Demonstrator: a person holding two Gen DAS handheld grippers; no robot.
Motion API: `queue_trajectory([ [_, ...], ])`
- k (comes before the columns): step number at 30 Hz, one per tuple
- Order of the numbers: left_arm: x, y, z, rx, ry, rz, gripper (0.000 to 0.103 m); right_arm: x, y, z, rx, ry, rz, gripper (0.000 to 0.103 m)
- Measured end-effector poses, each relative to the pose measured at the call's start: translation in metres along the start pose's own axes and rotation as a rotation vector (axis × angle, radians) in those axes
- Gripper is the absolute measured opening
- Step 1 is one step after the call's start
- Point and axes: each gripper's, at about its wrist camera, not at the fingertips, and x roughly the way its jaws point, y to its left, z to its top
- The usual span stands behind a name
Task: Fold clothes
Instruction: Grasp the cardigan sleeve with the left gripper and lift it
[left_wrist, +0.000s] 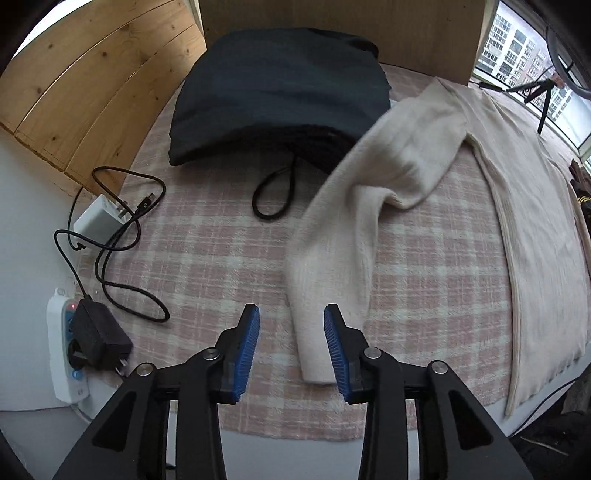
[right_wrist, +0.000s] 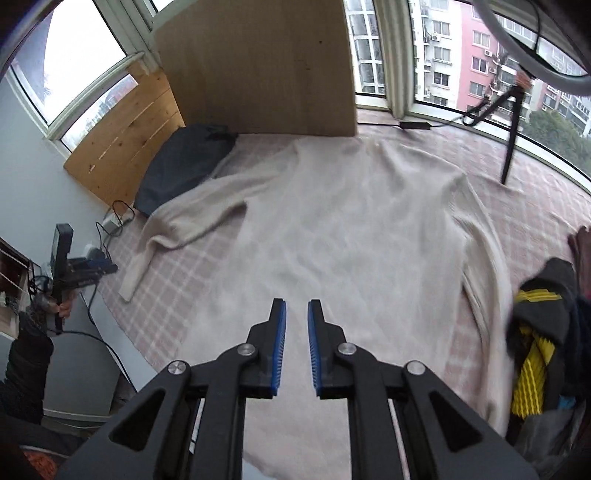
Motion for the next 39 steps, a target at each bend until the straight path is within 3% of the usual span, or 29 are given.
queue_trajectory([
  [5, 0.039, 0.002, 0.023, 0.093, 0.022, -0.005, 0.044, 0.066, 0.021, 0.061, 0.052, 0.047, 0.086, 0.012],
  [7, 0.050, 0.002, 0.030, 0.098, 0.018, -0.038, 0.046, 0.084, 0.023, 0.081, 0.069, 0.057, 0.061, 0.014],
  [8, 0.054, 0.003, 0.033, 0.094, 0.014, -0.065, 0.045, 0.093, 0.024, 0.090, 0.078, 0.062, 0.047, 0.016],
  [10, 0.059, 0.004, 0.038, 0.095, -0.009, -0.111, 0.043, 0.110, 0.024, 0.110, 0.093, 0.070, 0.026, 0.034],
  [11, 0.060, 0.003, 0.039, 0.106, -0.018, -0.103, 0.028, 0.119, 0.025, 0.120, 0.098, 0.072, 0.017, 0.035],
  [12, 0.061, 0.003, 0.040, 0.115, -0.023, -0.100, 0.004, 0.128, 0.025, 0.130, 0.103, 0.074, 0.009, 0.035],
  [14, 0.053, 0.008, 0.044, 0.085, -0.030, -0.132, 0.003, 0.151, 0.031, 0.145, 0.073, 0.084, -0.035, 0.035],
  [17, 0.007, 0.028, 0.056, 0.026, -0.126, -0.155, 0.003, 0.196, 0.039, 0.158, 0.043, 0.164, -0.054, 0.021],
  [19, -0.034, 0.042, 0.066, -0.003, -0.211, -0.175, 0.003, 0.225, 0.041, 0.160, 0.041, 0.214, -0.039, 0.021],
  [22, -0.071, 0.044, 0.079, 0.027, -0.273, -0.184, 0.003, 0.260, 0.043, 0.161, 0.053, 0.286, -0.067, 0.021],
  [23, -0.075, 0.038, 0.080, 0.058, -0.274, -0.178, 0.003, 0.268, 0.043, 0.163, 0.066, 0.309, -0.081, 0.021],
  [26, -0.079, 0.019, 0.081, 0.127, -0.256, -0.206, 0.003, 0.258, 0.050, 0.180, 0.141, 0.256, 0.037, 0.024],
  [28, -0.078, 0.007, 0.077, 0.157, -0.246, -0.227, 0.003, 0.257, 0.060, 0.192, 0.172, 0.267, 0.082, 0.041],
  [39, -0.092, -0.052, 0.039, 0.268, -0.235, -0.349, 0.003, 0.319, 0.123, 0.205, 0.100, 0.472, -0.048, 0.042],
])
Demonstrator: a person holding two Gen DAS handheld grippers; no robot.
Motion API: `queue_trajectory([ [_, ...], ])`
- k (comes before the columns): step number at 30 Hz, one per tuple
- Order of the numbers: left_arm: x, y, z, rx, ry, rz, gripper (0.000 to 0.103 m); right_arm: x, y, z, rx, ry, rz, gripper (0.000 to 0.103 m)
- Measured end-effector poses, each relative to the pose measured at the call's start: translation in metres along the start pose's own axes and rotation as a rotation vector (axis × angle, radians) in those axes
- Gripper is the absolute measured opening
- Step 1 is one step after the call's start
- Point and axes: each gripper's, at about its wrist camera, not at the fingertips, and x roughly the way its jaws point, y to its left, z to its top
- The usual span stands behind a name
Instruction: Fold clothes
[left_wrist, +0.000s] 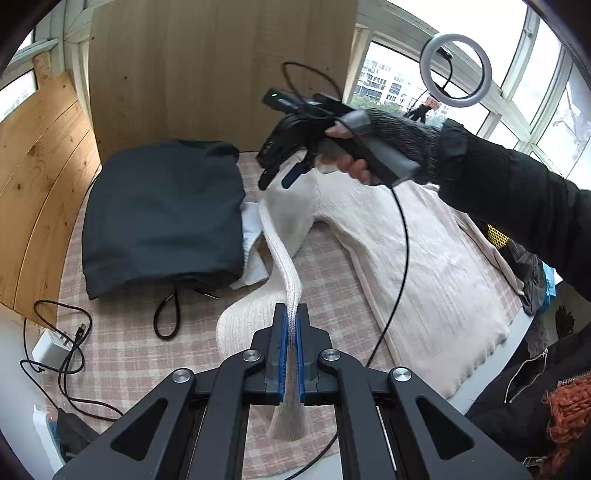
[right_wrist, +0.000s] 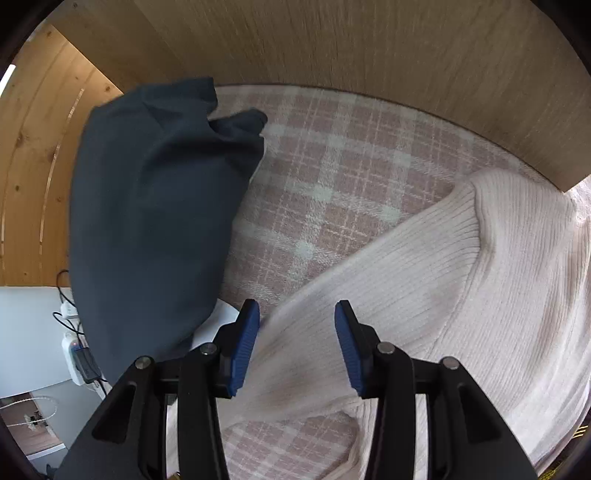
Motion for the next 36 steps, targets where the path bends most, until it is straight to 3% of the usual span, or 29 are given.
queue_trajectory([
  [3, -0.004, -0.016, -0.001, 0.031, -0.003, 0.001, 0.003, 0.010, -0.001, -0.002, -0.011, 0.007, -0.033, 0.040],
  [6, -0.007, -0.030, -0.002, 0.046, -0.010, -0.008, 0.003, -0.004, -0.011, -0.011, -0.031, -0.064, 0.019, 0.005],
  [11, -0.006, -0.078, 0.000, 0.108, -0.005, -0.008, 0.003, -0.056, -0.051, -0.034, -0.067, -0.156, 0.090, 0.004],
  [13, 0.004, -0.109, 0.001, 0.138, 0.012, -0.044, 0.003, -0.076, -0.076, -0.046, -0.063, -0.178, 0.104, 0.004],
  [15, 0.020, -0.140, 0.001, 0.152, 0.043, -0.104, 0.008, -0.087, -0.098, -0.054, -0.043, -0.189, 0.061, 0.005],
  [16, 0.033, -0.155, -0.002, 0.150, 0.084, -0.128, 0.008, -0.086, -0.113, -0.055, -0.026, -0.170, -0.022, 0.005],
  [17, 0.042, -0.170, -0.006, 0.152, 0.132, -0.137, 0.009, -0.085, -0.127, -0.057, -0.008, -0.150, -0.111, 0.007],
  [19, 0.051, -0.194, -0.018, 0.180, 0.187, -0.106, 0.013, -0.084, -0.159, -0.068, 0.023, -0.088, -0.142, 0.013],
  [21, 0.041, -0.200, -0.028, 0.149, 0.176, -0.060, 0.015, -0.104, -0.178, -0.091, 0.037, -0.134, -0.001, 0.013],
  [25, -0.011, -0.184, -0.049, -0.020, 0.135, 0.006, 0.016, -0.151, -0.197, -0.148, -0.009, -0.193, 0.272, 0.016],
  [27, -0.041, -0.176, -0.065, -0.082, 0.117, 0.087, 0.027, -0.171, -0.195, -0.181, -0.057, -0.175, 0.408, 0.018],
  [29, -0.066, -0.165, -0.083, -0.155, 0.114, 0.142, 0.027, -0.187, -0.192, -0.215, -0.106, -0.150, 0.559, 0.020],
  [31, -0.083, -0.158, -0.101, -0.233, 0.110, 0.164, 0.027, -0.204, -0.189, -0.248, -0.156, -0.124, 0.710, 0.037],
  [32, -0.085, -0.157, -0.107, -0.274, 0.112, 0.163, 0.027, -0.209, -0.184, -0.261, -0.182, -0.150, 0.723, 0.042],
  [33, -0.085, -0.156, -0.114, -0.310, 0.112, 0.161, 0.027, -0.213, -0.179, -0.274, -0.208, -0.179, 0.730, 0.049],
  [36, -0.048, -0.168, -0.116, -0.310, 0.112, 0.131, 0.027, -0.200, -0.160, -0.291, -0.291, -0.280, 0.401, 0.050],
])
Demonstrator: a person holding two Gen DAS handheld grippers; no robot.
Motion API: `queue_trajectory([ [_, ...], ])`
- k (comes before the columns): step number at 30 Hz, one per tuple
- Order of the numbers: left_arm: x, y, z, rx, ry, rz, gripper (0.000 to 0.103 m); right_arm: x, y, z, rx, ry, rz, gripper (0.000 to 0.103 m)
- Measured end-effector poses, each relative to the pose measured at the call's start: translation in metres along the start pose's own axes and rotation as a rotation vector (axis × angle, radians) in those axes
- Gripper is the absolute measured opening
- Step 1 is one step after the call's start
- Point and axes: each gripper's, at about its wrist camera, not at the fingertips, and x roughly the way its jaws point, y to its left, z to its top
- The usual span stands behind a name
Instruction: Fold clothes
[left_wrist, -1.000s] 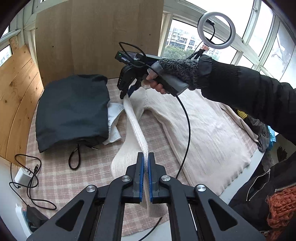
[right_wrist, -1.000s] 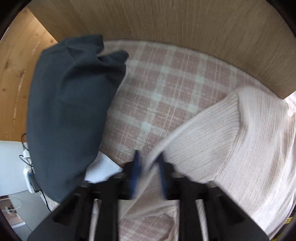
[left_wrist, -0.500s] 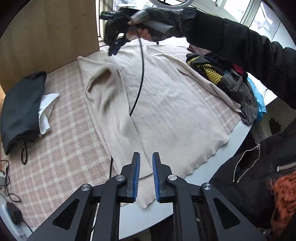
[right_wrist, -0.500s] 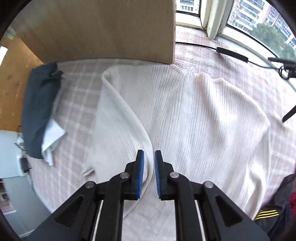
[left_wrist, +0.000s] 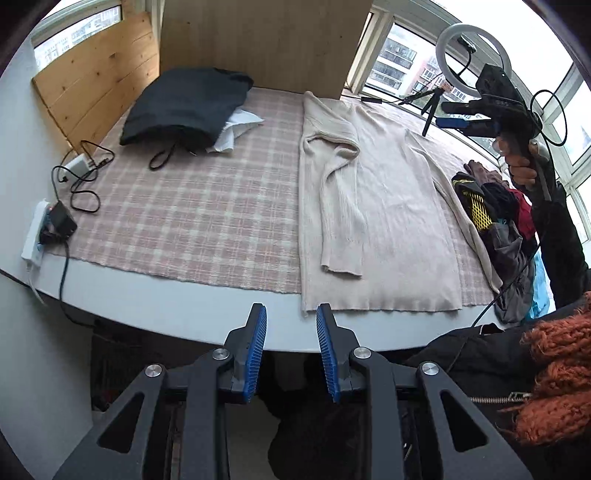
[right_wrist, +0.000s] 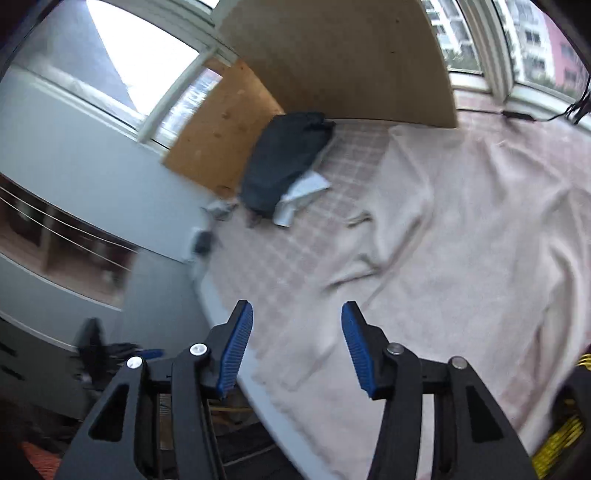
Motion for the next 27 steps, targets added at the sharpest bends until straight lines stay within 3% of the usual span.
queue_trajectory([
  [6, 0.122, -0.045, 0.027, 0.089, 0.054, 0.001, 0.028, 0.073, -0.039, 0.020, -0.008, 0.063, -0.214, 0.050],
  [10, 0.174, -0.059, 0.034, 0.132, 0.111, 0.055, 0.028, 0.107, -0.033, 0.052, -0.051, 0.086, -0.199, 0.050],
  [14, 0.189, -0.066, 0.029, 0.141, 0.106, 0.076, 0.028, 0.149, -0.009, 0.083, -0.213, 0.139, -0.311, 0.050],
  [16, 0.188, -0.068, 0.026, 0.140, 0.081, 0.092, 0.023, 0.173, -0.005, 0.094, -0.274, 0.180, -0.380, 0.050],
  [18, 0.186, -0.067, 0.025, 0.122, 0.069, 0.083, 0.008, 0.197, -0.007, 0.104, -0.310, 0.240, -0.442, 0.050],
  [21, 0.181, -0.064, 0.022, 0.087, 0.062, 0.040, 0.006, 0.222, -0.020, 0.113, -0.304, 0.326, -0.435, 0.050],
  [24, 0.172, -0.065, 0.019, 0.078, 0.044, 0.003, 0.006, 0.233, -0.029, 0.116, -0.322, 0.346, -0.473, 0.048],
  [25, 0.167, -0.066, 0.019, 0.079, 0.038, -0.004, 0.006, 0.237, -0.032, 0.117, -0.327, 0.352, -0.486, 0.038],
  [27, 0.155, -0.069, 0.018, 0.079, 0.025, -0.020, 0.006, 0.236, -0.040, 0.121, -0.287, 0.357, -0.457, 0.007],
])
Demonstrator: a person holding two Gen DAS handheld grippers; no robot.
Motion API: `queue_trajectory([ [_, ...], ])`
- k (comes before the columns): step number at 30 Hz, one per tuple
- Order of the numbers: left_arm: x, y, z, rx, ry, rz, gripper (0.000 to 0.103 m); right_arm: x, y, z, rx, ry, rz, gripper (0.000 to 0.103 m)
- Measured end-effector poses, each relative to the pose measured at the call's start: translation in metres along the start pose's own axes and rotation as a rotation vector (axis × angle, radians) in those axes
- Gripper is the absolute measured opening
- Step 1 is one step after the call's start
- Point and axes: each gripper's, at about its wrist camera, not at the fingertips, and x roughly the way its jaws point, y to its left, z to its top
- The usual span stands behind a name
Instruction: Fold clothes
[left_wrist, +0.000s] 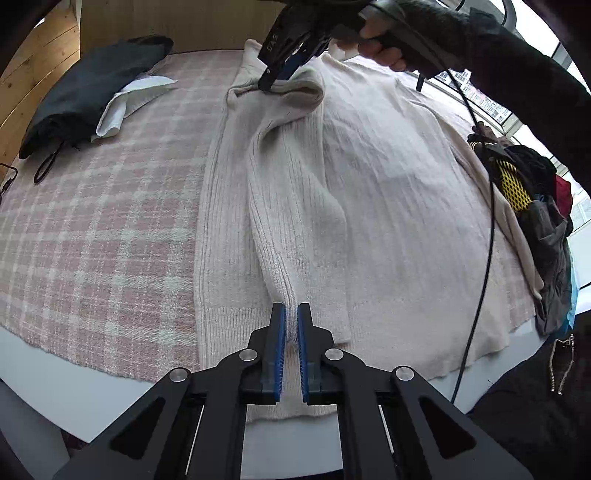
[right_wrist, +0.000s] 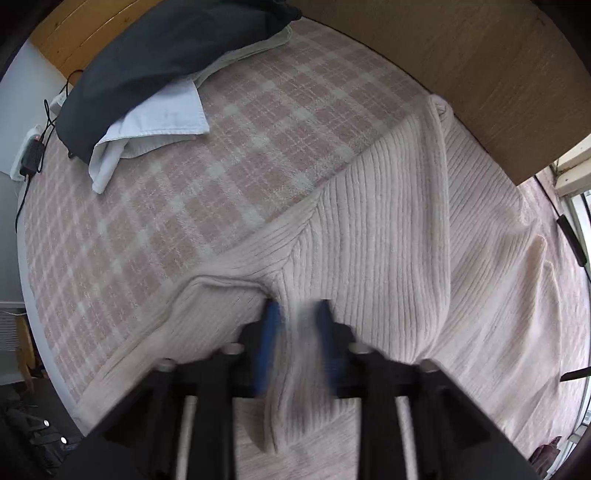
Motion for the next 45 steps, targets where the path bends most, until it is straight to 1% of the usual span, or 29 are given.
queue_trajectory([
  [1, -0.008, 0.000, -0.002, -0.004, -0.008, -0.012, 0.006, 0.001, -0.004, 0.001, 0.017, 0.004, 0.019, 0.006],
  [4, -0.036, 0.003, -0.006, -0.042, -0.033, -0.074, 0.006, -0.013, -0.014, 0.006, 0.043, -0.051, 0.079, 0.006],
  [5, -0.045, 0.004, -0.009, -0.058, -0.040, -0.095, 0.006, -0.019, -0.016, 0.009, 0.060, -0.072, 0.113, 0.006],
  [7, -0.058, 0.004, -0.014, -0.100, -0.043, -0.160, 0.006, -0.030, -0.021, 0.014, 0.096, -0.114, 0.185, 0.006],
  [9, -0.060, 0.005, -0.021, -0.152, -0.037, -0.240, 0.006, -0.035, -0.024, 0.021, 0.127, -0.141, 0.253, 0.006],
  [10, -0.051, 0.006, -0.024, -0.165, -0.014, -0.218, 0.006, -0.031, -0.016, 0.026, 0.114, -0.143, 0.267, 0.009],
  [11, -0.039, 0.008, -0.026, -0.168, 0.026, -0.160, 0.007, -0.024, -0.004, 0.032, 0.087, -0.128, 0.251, 0.011],
  [13, -0.012, 0.015, -0.033, -0.180, 0.118, -0.067, 0.007, -0.017, 0.019, 0.038, 0.049, -0.066, 0.214, 0.016],
  [15, -0.001, 0.024, -0.042, -0.209, 0.180, -0.009, 0.007, -0.027, 0.019, 0.033, 0.047, -0.084, 0.285, 0.020],
  [17, -0.012, 0.024, -0.044, -0.193, 0.162, 0.026, 0.007, -0.050, 0.004, 0.019, 0.068, -0.154, 0.385, 0.028],
  [18, -0.021, 0.021, -0.043, -0.182, 0.128, 0.039, 0.007, -0.061, -0.008, 0.011, 0.095, -0.197, 0.412, 0.036],
  [19, -0.030, 0.017, -0.039, -0.168, 0.092, 0.050, 0.009, -0.072, -0.021, 0.004, 0.127, -0.252, 0.417, 0.038],
  [20, -0.038, 0.012, -0.036, -0.152, 0.059, 0.058, 0.013, -0.076, -0.030, 0.000, 0.154, -0.274, 0.383, 0.038],
  [22, -0.042, -0.001, -0.025, -0.110, 0.023, 0.046, 0.013, -0.082, -0.047, -0.006, 0.205, -0.312, 0.309, 0.038],
  [24, -0.034, -0.010, -0.014, -0.069, 0.022, 0.023, 0.014, -0.073, -0.045, -0.007, 0.194, -0.279, 0.316, 0.033],
  [26, -0.019, -0.011, -0.006, -0.045, 0.045, 0.027, 0.015, -0.059, -0.028, -0.009, 0.146, -0.240, 0.351, 0.030],
  [29, -0.003, 0.002, -0.008, -0.067, 0.085, 0.027, 0.015, -0.029, 0.010, -0.001, 0.031, -0.177, 0.282, 0.030],
  [30, 0.003, 0.007, -0.010, -0.081, 0.101, 0.031, 0.015, -0.020, 0.022, 0.001, 0.004, -0.161, 0.243, 0.030],
  [31, 0.008, 0.012, -0.013, -0.092, 0.113, 0.038, 0.015, -0.010, 0.030, 0.003, -0.008, -0.150, 0.215, 0.030],
  [32, 0.011, 0.016, -0.016, -0.092, 0.114, 0.058, 0.017, -0.006, 0.034, 0.005, 0.002, -0.156, 0.202, 0.030],
  [34, 0.009, 0.023, -0.020, -0.108, 0.103, 0.069, 0.018, 0.002, 0.039, 0.009, 0.026, -0.169, 0.178, 0.033],
  [35, 0.005, 0.027, -0.021, -0.134, 0.104, 0.082, 0.018, 0.002, 0.038, 0.009, 0.042, -0.159, 0.178, 0.033],
  [36, 0.000, 0.030, -0.022, -0.157, 0.100, 0.086, 0.015, 0.001, 0.037, 0.010, 0.057, -0.148, 0.180, 0.033],
  [37, -0.008, 0.030, -0.023, -0.171, 0.078, 0.060, 0.014, -0.004, 0.033, 0.006, 0.078, -0.153, 0.200, 0.033],
  [38, -0.014, 0.030, -0.025, -0.182, 0.058, 0.037, 0.018, -0.009, 0.029, 0.003, 0.098, -0.158, 0.223, 0.033],
  [39, -0.018, 0.028, -0.026, -0.180, 0.047, 0.028, 0.022, -0.012, 0.028, -0.001, 0.099, -0.160, 0.219, 0.033],
  [41, -0.016, 0.022, -0.028, -0.145, 0.057, 0.042, 0.025, -0.019, 0.027, -0.009, 0.098, -0.164, 0.208, 0.033],
  [43, -0.007, 0.018, -0.028, -0.117, 0.079, 0.049, 0.025, -0.026, 0.025, -0.016, 0.096, -0.168, 0.197, 0.033],
  [45, 0.000, 0.017, -0.027, -0.116, 0.095, 0.036, 0.025, -0.026, 0.029, -0.019, 0.093, -0.164, 0.186, 0.033],
])
